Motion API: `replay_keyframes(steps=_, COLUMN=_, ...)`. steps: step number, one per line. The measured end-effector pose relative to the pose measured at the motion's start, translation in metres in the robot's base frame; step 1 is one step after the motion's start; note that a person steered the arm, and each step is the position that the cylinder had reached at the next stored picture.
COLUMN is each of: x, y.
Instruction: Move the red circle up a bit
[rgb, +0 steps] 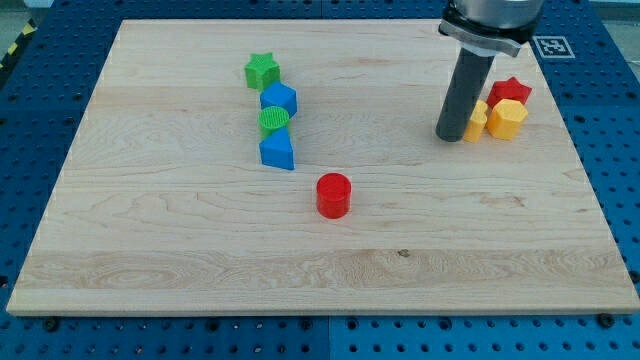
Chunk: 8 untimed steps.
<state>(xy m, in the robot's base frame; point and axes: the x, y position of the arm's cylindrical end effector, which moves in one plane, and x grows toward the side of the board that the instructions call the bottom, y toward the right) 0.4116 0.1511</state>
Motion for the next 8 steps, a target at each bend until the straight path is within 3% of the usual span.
replay_keyframes(steps=3, x=-0.017, y=0.018)
replay_keyframes(steps=4, x=-0.013, y=-0.037)
replay_keyframes(steps=5, x=-0.003, y=-0.068)
replay_keyframes(steps=7, x=0.007, y=-0.068)
replay_keyframes(steps=8, x=0.046, y=-0.051)
